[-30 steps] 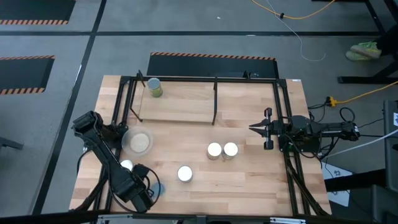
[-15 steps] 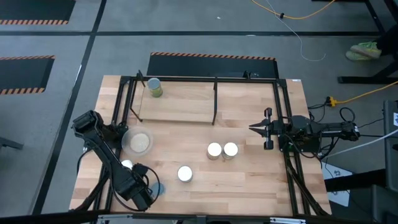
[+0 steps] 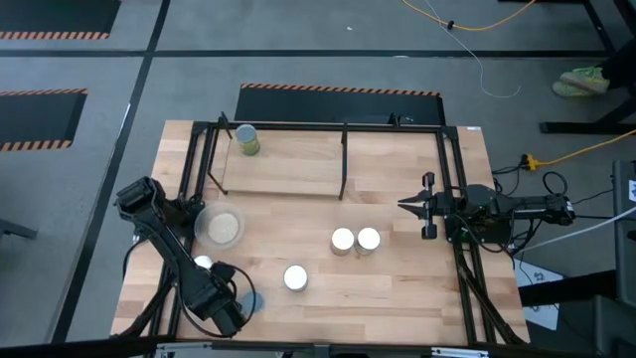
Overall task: Pick and place cans onto a shelf
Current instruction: Put the tomato can on the shelf
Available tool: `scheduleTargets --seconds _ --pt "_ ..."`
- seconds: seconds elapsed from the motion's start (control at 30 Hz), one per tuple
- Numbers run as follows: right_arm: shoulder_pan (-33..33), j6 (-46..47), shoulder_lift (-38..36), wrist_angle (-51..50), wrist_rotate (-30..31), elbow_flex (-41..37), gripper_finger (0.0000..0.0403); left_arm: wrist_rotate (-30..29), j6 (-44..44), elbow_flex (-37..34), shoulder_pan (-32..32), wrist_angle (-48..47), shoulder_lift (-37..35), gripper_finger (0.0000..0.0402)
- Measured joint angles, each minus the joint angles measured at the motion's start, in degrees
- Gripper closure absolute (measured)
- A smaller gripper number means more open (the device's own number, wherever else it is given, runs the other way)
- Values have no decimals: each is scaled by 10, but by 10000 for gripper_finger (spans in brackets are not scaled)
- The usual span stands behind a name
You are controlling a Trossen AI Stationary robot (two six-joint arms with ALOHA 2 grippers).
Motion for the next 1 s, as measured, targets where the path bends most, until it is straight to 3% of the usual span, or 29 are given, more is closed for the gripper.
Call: scheduleTargets --seconds 0.2,0.5,0.83,1.0 --pt "0 0 0 0 0 0 357 27 30 22 -1 0 -3 400" --pt "0 0 0 0 0 0 357 13 104 115 11 -6 -3 401" --pt "0 0 0 0 0 0 357 -130 264 214 81 -17 -4 401" --pt "0 0 0 0 0 0 357 -153 359 217 156 -37 -5 401"
